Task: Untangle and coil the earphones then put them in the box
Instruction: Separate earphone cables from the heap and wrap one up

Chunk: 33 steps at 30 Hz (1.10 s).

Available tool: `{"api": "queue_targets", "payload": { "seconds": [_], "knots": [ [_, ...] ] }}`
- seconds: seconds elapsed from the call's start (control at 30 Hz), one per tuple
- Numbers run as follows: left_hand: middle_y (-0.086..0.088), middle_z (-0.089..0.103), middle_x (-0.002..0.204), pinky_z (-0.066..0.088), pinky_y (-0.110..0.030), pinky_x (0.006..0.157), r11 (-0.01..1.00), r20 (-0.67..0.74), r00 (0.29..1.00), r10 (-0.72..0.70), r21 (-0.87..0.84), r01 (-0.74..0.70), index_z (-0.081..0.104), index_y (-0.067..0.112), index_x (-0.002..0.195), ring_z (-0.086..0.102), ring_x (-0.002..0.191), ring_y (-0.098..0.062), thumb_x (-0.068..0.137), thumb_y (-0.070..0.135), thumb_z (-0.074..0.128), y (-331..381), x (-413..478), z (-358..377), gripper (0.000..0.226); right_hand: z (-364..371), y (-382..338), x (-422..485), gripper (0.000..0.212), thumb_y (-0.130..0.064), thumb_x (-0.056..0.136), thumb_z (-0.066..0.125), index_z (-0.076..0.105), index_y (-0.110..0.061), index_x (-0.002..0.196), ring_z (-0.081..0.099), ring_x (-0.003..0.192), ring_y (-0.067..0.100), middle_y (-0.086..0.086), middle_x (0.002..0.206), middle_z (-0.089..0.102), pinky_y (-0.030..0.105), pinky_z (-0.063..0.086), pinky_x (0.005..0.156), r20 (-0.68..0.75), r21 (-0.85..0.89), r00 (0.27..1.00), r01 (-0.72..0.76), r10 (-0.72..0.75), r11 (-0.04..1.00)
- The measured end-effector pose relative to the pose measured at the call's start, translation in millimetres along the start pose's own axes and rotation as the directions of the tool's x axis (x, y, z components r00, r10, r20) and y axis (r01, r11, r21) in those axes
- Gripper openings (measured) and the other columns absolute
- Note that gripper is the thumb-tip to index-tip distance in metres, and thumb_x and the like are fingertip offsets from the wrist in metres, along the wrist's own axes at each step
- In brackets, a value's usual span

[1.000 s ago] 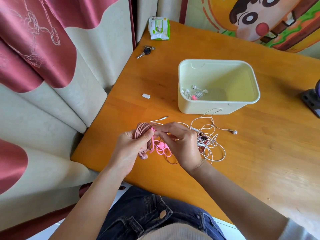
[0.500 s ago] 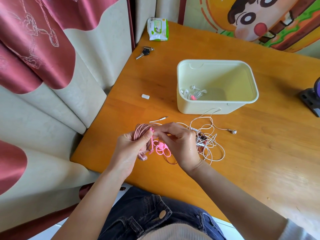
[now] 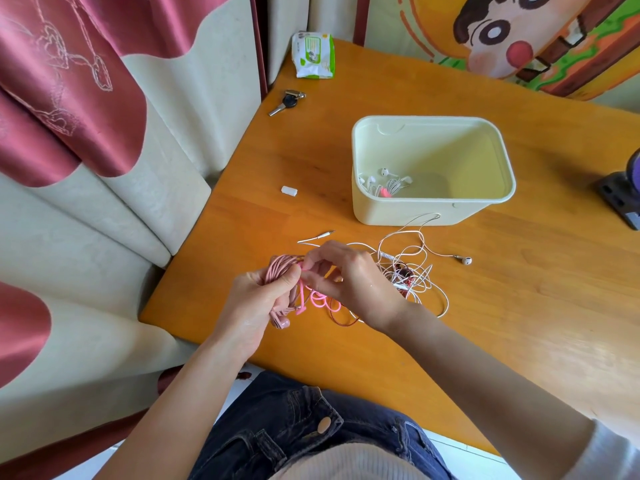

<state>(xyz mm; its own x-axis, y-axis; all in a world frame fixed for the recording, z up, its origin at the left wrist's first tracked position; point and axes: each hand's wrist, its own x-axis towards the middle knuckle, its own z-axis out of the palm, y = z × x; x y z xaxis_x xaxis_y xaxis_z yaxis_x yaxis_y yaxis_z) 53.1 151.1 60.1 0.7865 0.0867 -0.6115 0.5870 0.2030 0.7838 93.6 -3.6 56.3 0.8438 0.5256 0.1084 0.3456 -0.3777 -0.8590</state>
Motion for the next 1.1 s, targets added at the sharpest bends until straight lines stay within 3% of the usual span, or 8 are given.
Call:
{"api": "queue_targets", "payload": {
  "seconds": [0.13, 0.27, 0.5, 0.57, 0.67, 0.9, 1.0, 1.1],
  "knots": [
    [-0.002, 0.030, 0.042, 0.030, -0.025, 0.043, 0.996, -0.038, 0.999, -0.035, -0.085, 0.031, 0.042, 0.006, 0.051, 0.033, 0.048, -0.019, 0.079, 0.025, 0.068, -1.2, -0.3, 5.1, 0.042, 4.0, 2.4, 1.3, 0.010, -0.009, 0.086, 0.064, 0.065, -0.003, 0.093, 0.057, 0.069, 0.010, 0.008, 0.085, 0.060, 0.023, 0.048, 0.068, -0.011, -0.111, 0.999, 0.051, -0.053, 0.992],
    [0.000, 0.028, 0.042, 0.031, -0.024, 0.042, 0.994, -0.108, 0.993, -0.045, -0.108, 0.034, 0.047, 0.010, 0.052, 0.029, 0.048, -0.018, 0.084, 0.021, 0.066, -7.8, 0.7, 6.7, 0.039, 7.4, 3.2, 1.6, 0.009, -0.009, 0.085, 0.066, 0.067, -0.005, 0.092, 0.059, 0.070, 0.013, 0.004, 0.086, 0.061, 0.018, 0.046, 0.067, 0.002, -0.151, 0.999, 0.032, -0.032, 0.988],
    [-0.001, 0.051, 0.054, 0.036, -0.024, 0.042, 0.996, -0.170, 0.983, 0.068, -0.045, -0.077, 0.066, 0.004, 0.081, 0.039, 0.047, -0.013, 0.091, 0.026, 0.058, -0.7, 4.4, 9.3, 0.025, 8.3, 8.7, -4.8, 0.007, -0.009, 0.088, 0.063, 0.061, -0.014, 0.084, 0.059, 0.070, -0.003, -0.012, 0.078, 0.060, 0.009, 0.045, 0.061, -0.160, 0.254, 0.937, -0.264, 0.310, 0.930],
    [-0.008, 0.052, 0.068, 0.038, -0.025, 0.042, 0.995, -0.158, 0.984, 0.084, -0.033, -0.090, 0.071, 0.010, 0.084, 0.039, 0.054, -0.014, 0.091, 0.029, 0.058, 2.1, 3.0, 8.2, 0.024, 7.4, 19.2, -10.9, 0.004, -0.011, 0.089, 0.062, 0.061, -0.012, 0.085, 0.061, 0.076, -0.003, -0.006, 0.087, 0.065, 0.010, 0.046, 0.067, -0.102, 0.277, 0.926, -0.324, 0.363, 0.904],
    [0.011, 0.057, 0.052, 0.036, -0.025, 0.045, 0.994, -0.124, 0.988, 0.094, -0.045, -0.100, 0.068, 0.005, 0.094, 0.044, 0.046, -0.007, 0.091, 0.030, 0.057, 6.6, 0.6, 10.3, 0.028, 9.0, 31.2, -19.0, 0.005, -0.013, 0.090, 0.060, 0.060, -0.013, 0.086, 0.063, 0.093, -0.001, -0.001, 0.108, 0.065, 0.013, 0.048, 0.078, 0.068, 0.336, 0.913, -0.401, 0.403, 0.852],
    [0.009, 0.055, 0.048, 0.034, -0.026, 0.047, 0.994, -0.076, 0.994, 0.082, -0.068, -0.087, 0.066, 0.000, 0.097, 0.038, 0.050, -0.011, 0.091, 0.029, 0.056, 9.3, -0.5, 12.4, 0.031, 21.7, 26.6, -15.4, 0.018, -0.015, 0.098, 0.045, 0.053, 0.000, 0.106, 0.065, 0.098, 0.023, 0.015, 0.112, 0.062, 0.031, 0.058, 0.076, 0.354, 0.666, 0.700, -0.654, 0.620, 0.358],
    [0.006, 0.044, 0.047, 0.033, -0.026, 0.046, 0.992, -0.071, 0.994, 0.082, -0.088, -0.088, 0.070, 0.004, 0.091, 0.034, 0.050, -0.012, 0.089, 0.032, 0.058, 6.5, -0.3, 11.3, 0.030, 22.4, 19.9, -12.6, 0.015, -0.014, 0.099, 0.043, 0.051, -0.003, 0.104, 0.069, 0.084, 0.015, 0.008, 0.100, 0.065, 0.024, 0.057, 0.066, 0.452, 0.762, 0.692, -0.628, 0.562, 0.160],
    [0.001, 0.042, 0.050, 0.033, -0.026, 0.045, 0.991, -0.084, 0.993, 0.088, -0.098, -0.096, 0.071, 0.008, 0.085, 0.034, 0.051, -0.013, 0.086, 0.035, 0.059, 4.3, 0.7, 7.1, 0.030, 24.6, 17.8, -10.6, 0.013, -0.011, 0.098, 0.043, 0.053, -0.004, 0.094, 0.068, 0.076, 0.010, 0.006, 0.087, 0.066, 0.017, 0.055, 0.064, 0.440, 0.798, 0.703, -0.591, 0.558, 0.115]
  ]
}}
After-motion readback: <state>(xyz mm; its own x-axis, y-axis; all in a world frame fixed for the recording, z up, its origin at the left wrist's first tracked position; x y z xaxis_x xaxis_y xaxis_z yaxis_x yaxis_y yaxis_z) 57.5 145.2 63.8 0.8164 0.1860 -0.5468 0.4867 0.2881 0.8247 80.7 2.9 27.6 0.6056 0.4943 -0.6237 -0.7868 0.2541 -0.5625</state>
